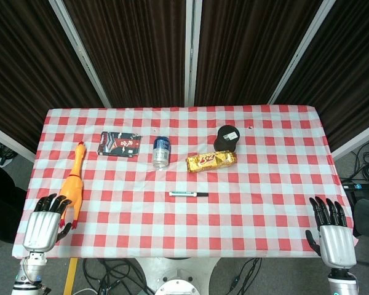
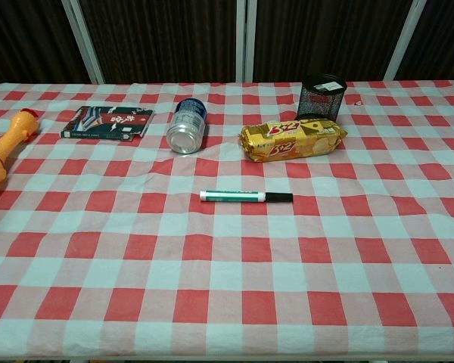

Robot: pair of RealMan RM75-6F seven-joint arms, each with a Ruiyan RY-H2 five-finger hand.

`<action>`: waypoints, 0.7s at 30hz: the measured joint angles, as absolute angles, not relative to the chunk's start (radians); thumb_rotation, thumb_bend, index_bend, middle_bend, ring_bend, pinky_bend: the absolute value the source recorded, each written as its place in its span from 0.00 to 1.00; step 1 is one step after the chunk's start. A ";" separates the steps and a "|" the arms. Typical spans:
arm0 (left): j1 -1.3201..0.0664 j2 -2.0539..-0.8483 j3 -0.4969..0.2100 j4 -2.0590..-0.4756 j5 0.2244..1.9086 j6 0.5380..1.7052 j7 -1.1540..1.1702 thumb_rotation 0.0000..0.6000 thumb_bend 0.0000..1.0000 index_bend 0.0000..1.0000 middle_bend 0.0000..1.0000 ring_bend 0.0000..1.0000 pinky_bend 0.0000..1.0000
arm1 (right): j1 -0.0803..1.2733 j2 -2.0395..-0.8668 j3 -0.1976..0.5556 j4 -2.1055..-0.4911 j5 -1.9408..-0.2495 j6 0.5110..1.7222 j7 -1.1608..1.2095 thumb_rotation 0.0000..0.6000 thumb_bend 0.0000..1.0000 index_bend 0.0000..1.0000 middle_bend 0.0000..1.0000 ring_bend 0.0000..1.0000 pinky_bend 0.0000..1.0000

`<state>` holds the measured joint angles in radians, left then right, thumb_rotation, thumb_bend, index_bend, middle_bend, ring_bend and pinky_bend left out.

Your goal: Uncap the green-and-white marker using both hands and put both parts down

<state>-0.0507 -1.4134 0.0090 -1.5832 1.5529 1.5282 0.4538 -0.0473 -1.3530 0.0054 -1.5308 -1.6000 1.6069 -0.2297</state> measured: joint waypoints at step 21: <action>-0.073 -1.409 -0.016 -1.607 1.542 1.508 0.431 1.00 0.24 0.30 0.25 0.16 0.22 | -0.033 -1.354 0.019 -1.541 -1.603 1.600 -0.247 1.00 0.22 0.06 0.09 0.00 0.00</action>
<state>-0.0734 -1.4086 -0.0159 -1.6073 1.5416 1.5077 0.4312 -0.0332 -1.3538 0.0193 -1.5406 -1.6028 1.5999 -0.2469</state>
